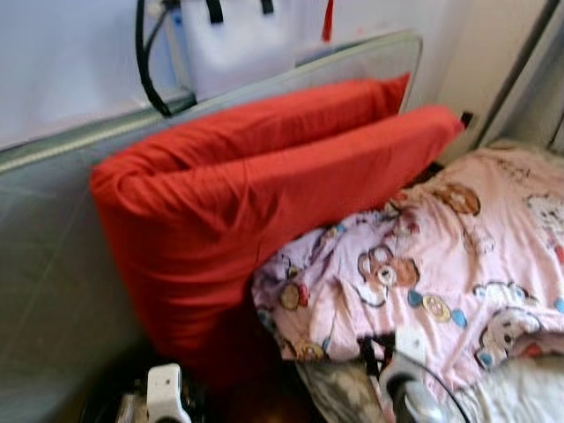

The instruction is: Clean up the room

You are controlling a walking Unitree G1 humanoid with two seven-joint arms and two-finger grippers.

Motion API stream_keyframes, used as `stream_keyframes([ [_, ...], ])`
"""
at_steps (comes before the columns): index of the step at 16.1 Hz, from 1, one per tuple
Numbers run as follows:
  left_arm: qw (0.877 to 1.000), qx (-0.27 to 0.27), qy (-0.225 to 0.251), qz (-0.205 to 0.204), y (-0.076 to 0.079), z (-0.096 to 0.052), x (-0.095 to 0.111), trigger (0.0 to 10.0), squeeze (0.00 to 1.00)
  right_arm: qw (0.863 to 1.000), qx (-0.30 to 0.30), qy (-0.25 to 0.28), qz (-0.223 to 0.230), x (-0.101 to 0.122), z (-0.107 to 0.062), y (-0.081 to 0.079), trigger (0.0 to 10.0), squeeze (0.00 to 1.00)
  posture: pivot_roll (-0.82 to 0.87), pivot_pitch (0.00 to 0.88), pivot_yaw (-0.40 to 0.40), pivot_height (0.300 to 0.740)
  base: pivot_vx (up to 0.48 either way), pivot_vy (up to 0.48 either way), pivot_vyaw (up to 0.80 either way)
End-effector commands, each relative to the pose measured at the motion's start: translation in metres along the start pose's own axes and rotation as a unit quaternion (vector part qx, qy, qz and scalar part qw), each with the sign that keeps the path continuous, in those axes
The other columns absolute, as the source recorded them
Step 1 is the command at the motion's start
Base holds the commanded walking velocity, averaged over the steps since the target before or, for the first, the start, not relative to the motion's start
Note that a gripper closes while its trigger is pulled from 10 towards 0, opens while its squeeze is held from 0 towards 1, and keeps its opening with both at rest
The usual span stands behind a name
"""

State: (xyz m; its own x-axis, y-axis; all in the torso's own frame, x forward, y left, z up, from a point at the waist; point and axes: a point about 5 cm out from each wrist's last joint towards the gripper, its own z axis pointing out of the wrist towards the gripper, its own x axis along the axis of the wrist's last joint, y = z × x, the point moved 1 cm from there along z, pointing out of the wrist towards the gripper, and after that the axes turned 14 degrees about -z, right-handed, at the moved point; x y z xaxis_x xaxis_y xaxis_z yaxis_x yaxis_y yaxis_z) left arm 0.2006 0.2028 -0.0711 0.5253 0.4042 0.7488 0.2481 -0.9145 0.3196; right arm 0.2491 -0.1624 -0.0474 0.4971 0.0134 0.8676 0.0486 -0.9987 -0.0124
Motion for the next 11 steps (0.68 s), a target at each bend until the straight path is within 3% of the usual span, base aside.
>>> stream_keyframes([
  [1, 1.0, -0.003, 0.009, -0.004, 0.001, 0.001, 0.003, 10.0, 0.0, 0.999, -0.011, 0.031, 0.012, 0.014, 0.004, 0.002, 10.0, 0.0, 0.04, 0.0, -0.02, 0.74, 0.0, 0.0, 0.0],
  [6, 0.999, -0.02, 0.029, 0.014, 0.004, 0.001, 0.008, 10.0, 0.0, 0.991, -0.052, 0.124, -0.01, 0.051, 0.007, 0.006, 10.0, 0.0, 0.05, 0.0, -0.025, 0.74, 0.0, 0.0, 0.0],
  [7, 0.992, -0.053, 0.105, 0.036, 0.021, 0.008, 0.038, 10.0, 0.0, 0.989, -0.054, 0.137, -0.02, 0.054, 0.006, 0.006, 10.0, 0.0, 0.05, 0.0, -0.026, 0.74, 0.0, 0.0, 0.0],
  [8, 0.971, -0.097, 0.211, 0.061, 0.046, 0.011, 0.082, 10.0, 0.0, 0.987, -0.055, 0.147, -0.03, 0.055, 0.003, 0.007, 10.0, 0.0, 0.04, 0.0, -0.03, 0.74, 0.0, 0.0, 0.0],
  [10, 0.947, -0.106, 0.289, 0.091, 0.057, 0.0, 0.117, 10.0, 0.0, 0.985, -0.066, 0.156, -0.036, 0.055, -0.001, 0.011, 10.0, 0.0, 0.04, 0.0, -0.034, 0.74, 0.0, 0.0, 0.0],
  [11, 0.94, -0.091, 0.31, 0.109, 0.052, -0.005, 0.127, 10.0, 0.0, 0.984, -0.072, 0.157, -0.038, 0.055, -0.003, 0.014, 10.0, 0.0, 0.04, 0.0, -0.034, 0.74, 0.0, 0.0, 0.0],
])
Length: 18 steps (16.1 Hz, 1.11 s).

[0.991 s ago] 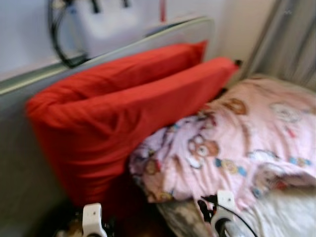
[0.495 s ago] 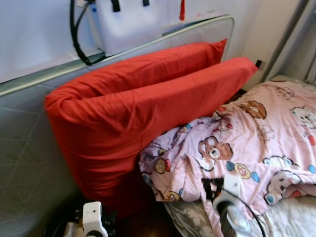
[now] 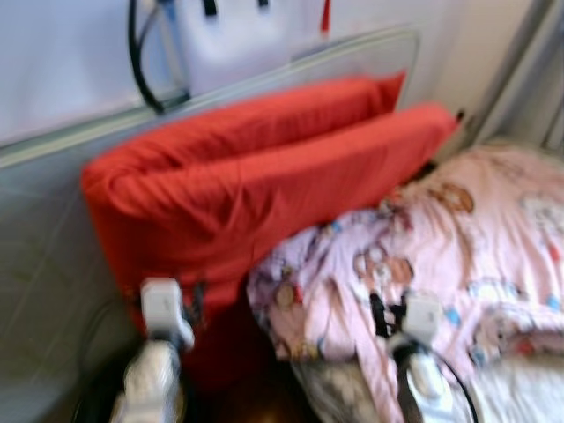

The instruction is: Clean up the room

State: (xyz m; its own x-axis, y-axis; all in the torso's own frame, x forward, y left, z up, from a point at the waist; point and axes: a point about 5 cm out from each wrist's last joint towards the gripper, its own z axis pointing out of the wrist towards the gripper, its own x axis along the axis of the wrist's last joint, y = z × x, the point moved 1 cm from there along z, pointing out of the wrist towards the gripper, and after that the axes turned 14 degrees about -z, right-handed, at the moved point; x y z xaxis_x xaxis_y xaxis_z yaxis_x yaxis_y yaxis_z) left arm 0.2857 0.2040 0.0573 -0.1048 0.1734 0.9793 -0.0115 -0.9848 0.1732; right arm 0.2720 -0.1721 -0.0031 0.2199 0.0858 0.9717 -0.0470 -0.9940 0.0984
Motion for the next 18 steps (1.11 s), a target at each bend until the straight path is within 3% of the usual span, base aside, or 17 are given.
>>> stream_keyframes([
  [1, 0.999, 0.03, -0.016, 0.023, -0.015, -0.007, -0.003, 10.0, 0.0, 1.0, -0.01, 0.008, -0.006, 0.004, 0.001, 0.005, 10.0, 0.0, 0.04, 0.0, -0.035, 0.74, 0.0, 0.0, 0.0],
  [2, 0.999, 0.033, -0.006, 0.012, -0.019, 0.0, 0.003, 10.0, 0.0, 1.0, -0.008, 0.007, -0.008, 0.004, 0.001, 0.005, 10.0, 0.0, 0.04, 0.0, -0.037, 0.74, 0.0, 0.0, 0.0],
  [4, 1.0, -0.006, 0.005, -0.013, -0.001, 0.01, 0.011, 10.0, 0.0, 1.0, -0.006, 0.016, -0.007, 0.01, 0.004, 0.002, 10.0, 0.0, 0.05, 0.0, -0.038, 0.74, 0.0, 0.0, 0.0],
  [5, 0.999, -0.034, -0.005, -0.013, 0.015, 0.005, 0.011, 10.0, 0.0, 1.0, -0.009, 0.022, -0.011, 0.013, 0.004, 0.002, 10.0, 0.0, 0.04, 0.0, -0.037, 0.74, 0.0, 0.0, 0.0],
  [7, 0.999, -0.038, -0.007, -0.012, 0.018, 0.004, 0.011, 10.0, 0.0, 1.0, -0.01, 0.023, -0.012, 0.014, 0.004, 0.002, 10.0, 0.0, 0.04, 0.0, -0.037, 0.74, 0.0, 0.0, 0.0],
  [8, 0.999, -0.042, -0.02, -0.018, 0.025, -0.006, 0.007, 10.0, 0.0, 0.999, -0.015, 0.028, -0.017, 0.015, 0.002, 0.004, 10.0, 0.0, 0.03, 0.0, -0.039, 0.74, 0.0, 0.0, 0.0],
  [11, 0.999, -0.03, -0.037, -0.027, 0.022, -0.017, 0.001, 10.0, 0.0, 0.999, -0.005, -0.011, -0.048, 0.004, 0.002, 0.003, 10.0, 0.0, 0.03, 0.0, -0.04, 0.74, 0.0, 0.0, 0.0],
  [13, 0.999, -0.026, -0.036, -0.022, 0.02, -0.015, 0.006, 10.0, 0.0, 0.999, -0.011, -0.009, -0.044, 0.006, 0.003, 0.004, 10.0, 0.0, 0.03, 0.0, -0.038, 0.71, 0.0, 0.0, 0.0],
  [18, 0.999, -0.02, -0.03, -0.02, 0.019, -0.012, 0.012, 10.0, 0.0, 0.999, -0.011, 0.0, -0.041, 0.006, 0.001, 0.004, 10.0, 0.0, 0.04, 0.0, -0.035, 0.7, 0.0, 0.0, 0.0],
])
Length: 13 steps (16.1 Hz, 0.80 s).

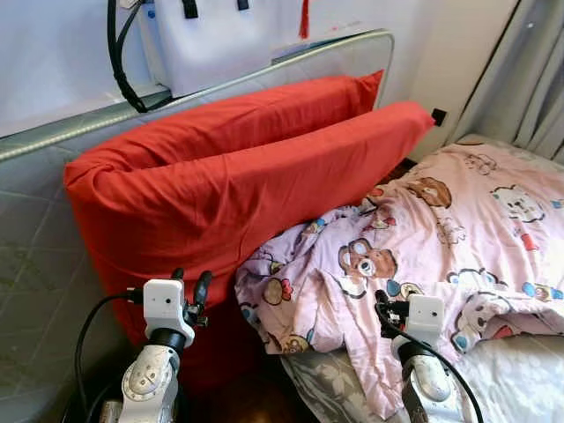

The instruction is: Clean up the room

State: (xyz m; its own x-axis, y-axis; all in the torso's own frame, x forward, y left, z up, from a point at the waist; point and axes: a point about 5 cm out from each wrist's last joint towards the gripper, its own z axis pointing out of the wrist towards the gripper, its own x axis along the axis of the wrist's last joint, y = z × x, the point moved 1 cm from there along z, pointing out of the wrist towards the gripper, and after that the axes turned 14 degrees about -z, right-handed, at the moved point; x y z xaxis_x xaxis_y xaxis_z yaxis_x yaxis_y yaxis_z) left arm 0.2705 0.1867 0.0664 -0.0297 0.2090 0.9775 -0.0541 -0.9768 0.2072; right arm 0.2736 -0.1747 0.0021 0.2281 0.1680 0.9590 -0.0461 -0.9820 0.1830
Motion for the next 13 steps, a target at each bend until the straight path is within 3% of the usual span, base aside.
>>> stream_keyframes([
  [1, 1.0, -0.001, 0.007, -0.001, 0.0012, 0.0022, 0.0048, 10.0, 0.0, 1.0, -0.003, 0.0, 0.0, -0.0002, 0.0001, 0.0009, 10.0, 0.0, 0.04, 0.0, -0.034, 0.7, 0.0, 0.0, 0.0],
  [6, 1.0, -0.001, 0.001, -0.005, 0.0033, 0.0015, 0.0034, 10.0, 0.0, 1.0, 0.004, -0.009, -0.008, -0.0023, 0.0009, -0.0019, 10.0, 0.0, 0.03, 0.0, -0.029, 0.67, 0.0, 0.0, 0.0],
  [13, 1.0, -0.004, -0.003, -0.007, 0.005, 0.0016, 0.0029, 10.0, 0.0, 1.0, 0.008, -0.002, -0.004, -0.002, 0.0, -0.0063, 10.0, 0.0, 0.03, 0.0, -0.022, 0.67, 0.0, 0.0, 0.0],
])
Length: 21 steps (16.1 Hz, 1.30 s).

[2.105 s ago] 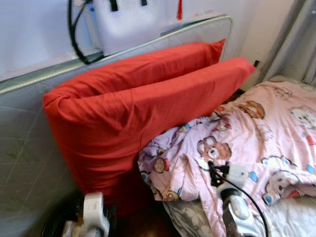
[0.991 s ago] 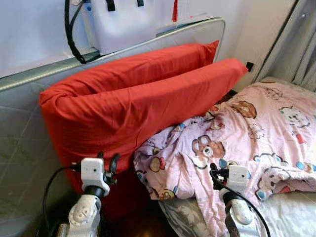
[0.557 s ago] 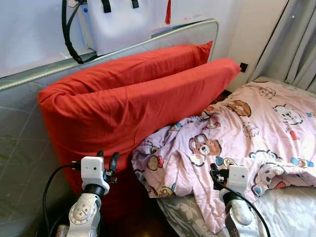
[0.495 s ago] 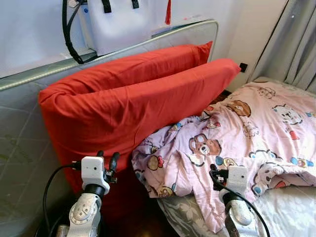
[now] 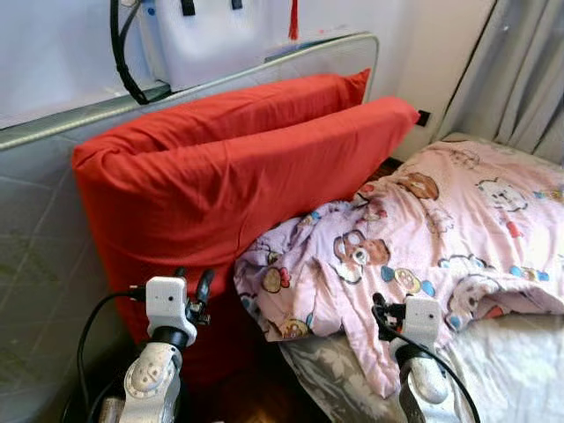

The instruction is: Clean up the room

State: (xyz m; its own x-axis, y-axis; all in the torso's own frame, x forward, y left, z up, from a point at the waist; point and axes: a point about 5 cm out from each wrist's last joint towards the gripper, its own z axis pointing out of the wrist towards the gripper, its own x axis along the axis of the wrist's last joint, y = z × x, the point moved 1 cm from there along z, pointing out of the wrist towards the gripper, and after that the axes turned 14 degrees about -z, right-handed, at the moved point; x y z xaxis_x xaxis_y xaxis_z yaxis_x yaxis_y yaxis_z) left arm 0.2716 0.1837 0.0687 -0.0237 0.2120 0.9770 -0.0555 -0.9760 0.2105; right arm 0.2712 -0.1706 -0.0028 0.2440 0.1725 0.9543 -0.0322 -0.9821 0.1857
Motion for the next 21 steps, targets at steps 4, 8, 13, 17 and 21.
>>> stream_keyframes([
  [4, 1.0, -0.004, -0.003, -0.007, 0.0022, 0.0007, 0.0005, 10.0, 0.0, 1.0, 0.003, 0.002, -0.001, 0.0012, 0.0015, -0.0017, 10.0, 0.0, 0.03, 0.0, -0.022, 0.67, 0.0, 0.0, 0.0],
  [8, 1.0, -0.003, -0.005, -0.011, 0.0034, 0.0014, -0.0005, 10.0, 0.0, 1.0, 0.005, 0.0, -0.001, 0.0013, 0.0023, -0.0021, 10.0, 0.0, 0.03, 0.0, -0.025, 0.67, 0.0, 0.0, 0.0],
  [13, 1.0, 0.003, -0.005, -0.02, 0.0022, 0.0, -0.0007, 10.0, 0.0, 1.0, 0.013, -0.011, -0.001, -0.0019, 0.0019, -0.0051, 10.0, 0.0, 0.04, 0.0, -0.027, 0.655, 0.0, 0.0, 0.0],
  [17, 1.0, 0.002, -0.014, -0.026, 0.0018, -0.0005, -0.0031, 10.0, 0.0, 1.0, 0.013, -0.014, 0.0, -0.0021, 0.0023, -0.006, 10.0, 0.0, 0.04, 0.0, -0.024, 0.655, 0.0, 0.0, 0.0],
  [21, 0.999, 0.005, -0.013, -0.038, 0.0013, -0.0002, -0.0041, 10.0, 0.0, 1.0, 0.016, -0.003, 0.01, 0.0, 0.0015, -0.0081, 10.0, 0.0, 0.04, 0.0, -0.023, 0.64, 0.0, 0.0, 0.0],
])
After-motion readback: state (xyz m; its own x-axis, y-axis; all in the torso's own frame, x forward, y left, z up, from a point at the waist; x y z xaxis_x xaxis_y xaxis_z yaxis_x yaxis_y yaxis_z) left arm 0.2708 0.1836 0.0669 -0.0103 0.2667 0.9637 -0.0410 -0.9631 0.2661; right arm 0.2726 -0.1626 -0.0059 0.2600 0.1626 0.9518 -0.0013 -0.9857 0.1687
